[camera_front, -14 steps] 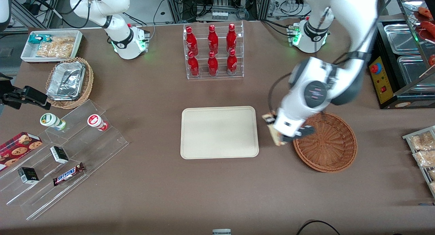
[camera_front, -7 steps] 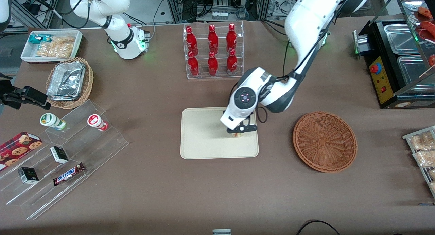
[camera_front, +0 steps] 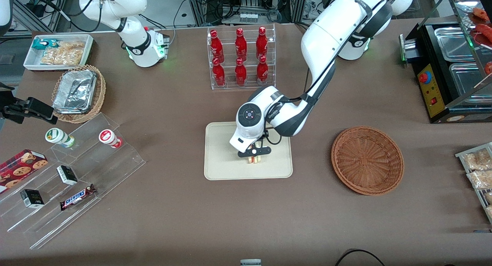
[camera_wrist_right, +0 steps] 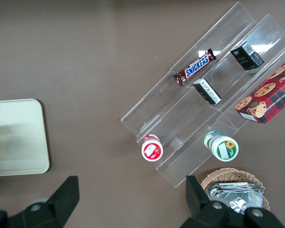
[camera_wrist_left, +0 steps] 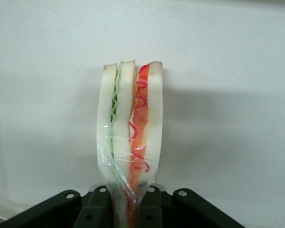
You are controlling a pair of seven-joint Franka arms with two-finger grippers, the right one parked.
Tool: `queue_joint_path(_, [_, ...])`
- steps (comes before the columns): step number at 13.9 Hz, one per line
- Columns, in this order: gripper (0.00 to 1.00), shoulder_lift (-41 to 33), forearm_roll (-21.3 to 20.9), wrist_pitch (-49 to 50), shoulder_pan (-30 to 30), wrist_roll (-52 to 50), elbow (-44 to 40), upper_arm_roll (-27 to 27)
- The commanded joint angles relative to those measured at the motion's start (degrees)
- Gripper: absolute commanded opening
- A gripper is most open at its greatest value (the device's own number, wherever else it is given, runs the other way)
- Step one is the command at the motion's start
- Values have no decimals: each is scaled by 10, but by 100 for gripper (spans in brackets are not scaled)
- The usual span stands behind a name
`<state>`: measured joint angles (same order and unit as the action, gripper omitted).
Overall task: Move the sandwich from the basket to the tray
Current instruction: 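Lower the sandwich onto the tray and open the left gripper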
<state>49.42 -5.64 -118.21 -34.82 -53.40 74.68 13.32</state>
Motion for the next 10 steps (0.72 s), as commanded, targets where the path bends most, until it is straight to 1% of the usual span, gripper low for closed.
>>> queue_joint_path(1, [20,25,-11,13,-19,-15,-46,-7])
queue_joint_path(2, [34,25,-11,10,-18,-13,-47,-7])
queue_joint_path(3, [91,25,-11,7,-17,-15,-50,-8])
queue_joint_path(4, [100,21,-12,9,-17,-15,-50,-9])
queue_joint_path(5, [100,18,-11,10,-12,-15,-52,-9])
queue_joint_path(8, [100,12,-11,11,-13,-16,-64,-35])
queue_joint_path(10, [100,-18,-13,30,-13,-16,-64,-47])
